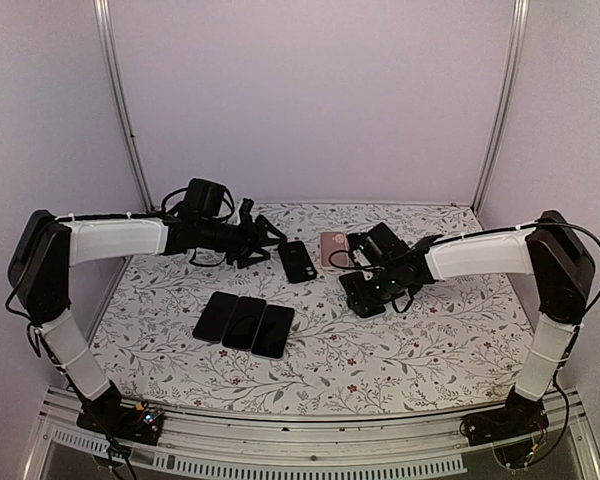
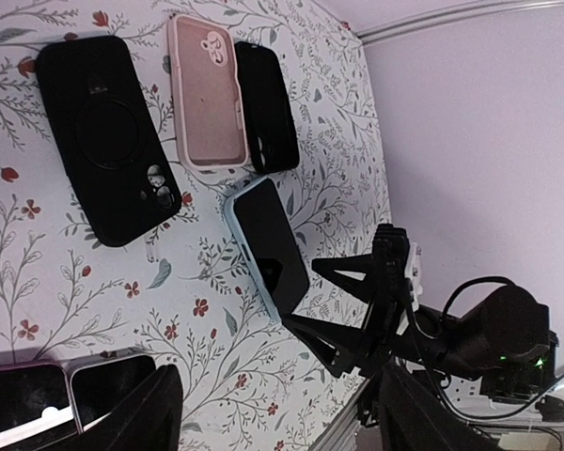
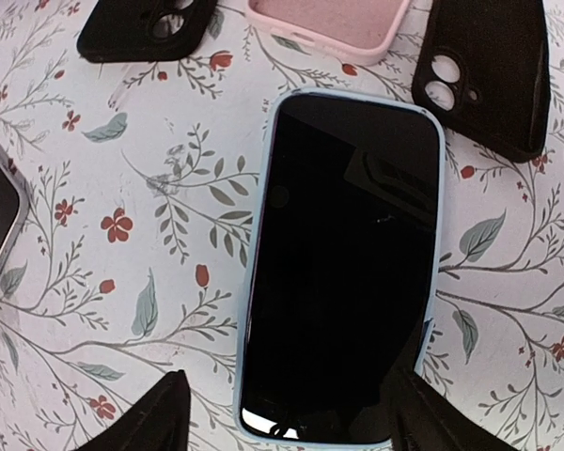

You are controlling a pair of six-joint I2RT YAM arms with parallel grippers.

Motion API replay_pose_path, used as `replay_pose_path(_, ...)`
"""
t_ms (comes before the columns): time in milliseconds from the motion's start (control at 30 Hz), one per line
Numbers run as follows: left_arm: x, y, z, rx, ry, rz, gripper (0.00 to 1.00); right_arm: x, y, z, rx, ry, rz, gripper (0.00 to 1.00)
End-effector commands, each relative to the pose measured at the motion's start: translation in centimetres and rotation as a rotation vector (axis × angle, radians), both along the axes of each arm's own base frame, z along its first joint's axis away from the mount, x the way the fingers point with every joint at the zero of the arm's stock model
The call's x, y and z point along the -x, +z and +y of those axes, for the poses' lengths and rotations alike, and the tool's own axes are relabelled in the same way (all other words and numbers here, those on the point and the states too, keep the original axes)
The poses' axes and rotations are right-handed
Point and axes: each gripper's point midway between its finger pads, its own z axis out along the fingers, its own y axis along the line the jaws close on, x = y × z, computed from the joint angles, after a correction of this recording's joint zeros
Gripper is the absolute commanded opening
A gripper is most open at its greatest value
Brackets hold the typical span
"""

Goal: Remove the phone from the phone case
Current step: Pick up the phone with the phone case at the center of the board.

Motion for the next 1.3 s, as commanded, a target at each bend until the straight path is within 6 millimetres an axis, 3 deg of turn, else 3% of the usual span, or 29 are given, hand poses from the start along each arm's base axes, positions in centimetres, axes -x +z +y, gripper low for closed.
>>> replay_pose_path(0, 0.2, -0.3, -1.2, 0.031, -0.019, 0.016, 0.73, 0.1, 0.7, -0.5, -0.004, -0.03, -0.005, 0.89)
replay_pose_path(100, 0.1, -0.4, -1.3, 0.031, -0.02, 0.015, 0.73, 0.1, -0.2, -1.0, 0.022, -0.033, 0.003, 0.99)
replay_pose_path(500, 0.2, -0.5, -1.1, 0.025, -0.016, 0.014, 0.73, -0.6, -4.7, -1.1, 0.045, -0.027, 0.104, 0.99)
replay_pose_path(667, 0.3, -0.9, -1.2, 0.022, -0.018, 0.024, 0.73, -0.5, -5.2, -1.8, 0.086, -0.062, 0.116, 0.97)
replay_pose_path(800, 0.2, -1.2, -1.4, 0.024, -0.02, 0.036, 0.72, 0.1, -4.9, -1.3, 0.098, -0.057, 0.118, 0.85)
replay_pose_path(933, 0.0, -1.1, -2.1, 0.041, -0.023, 0.03, 0.72, 0.4, -4.7, -1.2, 0.087, -0.06, 0.128, 0.67)
replay_pose_path(1000, 0.1, -1.5, -2.4, 0.045, -0.029, 0.04, 0.71, 0.2, -3.7, -1.0, 0.068, -0.066, 0.11, 0.59)
replay_pose_path(1267, 0.7, -3.9, -4.0, 0.046, -0.043, 0.101, 0.7, -0.6, 0.8, 0.5, -0.043, -0.054, 0.03, 0.55)
